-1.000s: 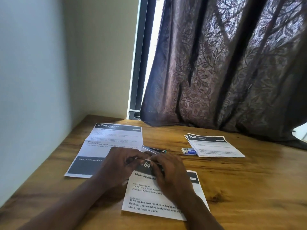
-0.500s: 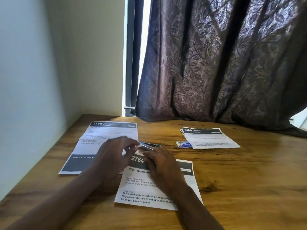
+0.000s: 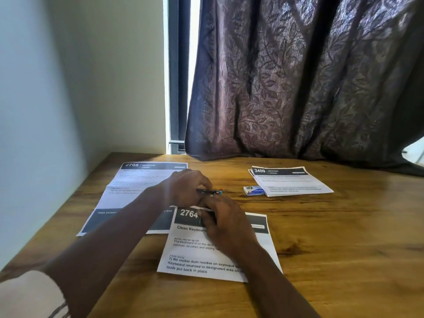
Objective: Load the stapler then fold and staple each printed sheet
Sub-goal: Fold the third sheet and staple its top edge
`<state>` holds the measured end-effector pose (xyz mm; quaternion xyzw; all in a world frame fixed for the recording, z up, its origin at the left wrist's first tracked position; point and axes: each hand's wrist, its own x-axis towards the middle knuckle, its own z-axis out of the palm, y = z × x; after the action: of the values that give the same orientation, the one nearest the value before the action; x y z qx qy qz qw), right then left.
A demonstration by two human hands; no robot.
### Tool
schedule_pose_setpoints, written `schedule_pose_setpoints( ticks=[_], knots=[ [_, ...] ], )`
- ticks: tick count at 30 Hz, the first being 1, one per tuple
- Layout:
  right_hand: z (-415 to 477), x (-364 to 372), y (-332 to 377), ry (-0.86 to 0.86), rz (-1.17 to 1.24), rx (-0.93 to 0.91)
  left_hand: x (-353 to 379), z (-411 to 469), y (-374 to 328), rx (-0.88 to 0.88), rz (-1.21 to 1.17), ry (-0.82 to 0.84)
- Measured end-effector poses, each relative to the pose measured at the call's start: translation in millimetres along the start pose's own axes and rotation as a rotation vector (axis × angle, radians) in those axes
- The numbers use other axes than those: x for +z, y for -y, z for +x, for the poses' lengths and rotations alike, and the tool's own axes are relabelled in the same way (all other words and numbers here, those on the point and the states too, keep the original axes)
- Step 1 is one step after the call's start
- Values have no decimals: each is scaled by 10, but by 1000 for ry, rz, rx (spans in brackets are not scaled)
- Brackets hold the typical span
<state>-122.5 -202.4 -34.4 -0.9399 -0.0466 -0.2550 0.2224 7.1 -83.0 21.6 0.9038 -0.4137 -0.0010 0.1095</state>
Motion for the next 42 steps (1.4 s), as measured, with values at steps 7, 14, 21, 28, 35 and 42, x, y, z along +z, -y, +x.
schedule_pose_setpoints(
  ticks=[7, 14, 21, 28, 35, 42],
  knots=[
    [-10, -71, 42, 10, 35, -6, 0, -103, 135, 55, -147, -215],
    [-14, -46, 56, 17, 55, 21, -142, -829, 470, -70, -1026, -284],
    [-25, -78, 24, -50, 57, -3, 38, -1136, 455, -65, -1002, -226],
    [-39, -79, -16, -107, 59, -30, 36, -1170, 565, -47, -663, -291],
    [-58, -81, 17, -156, -35, -87, 28, -1210, 566, -44, -731, -264],
    [-59, -70, 31, -182, -74, -138, 37, -1182, 485, -30, -641, -236]
  ],
)
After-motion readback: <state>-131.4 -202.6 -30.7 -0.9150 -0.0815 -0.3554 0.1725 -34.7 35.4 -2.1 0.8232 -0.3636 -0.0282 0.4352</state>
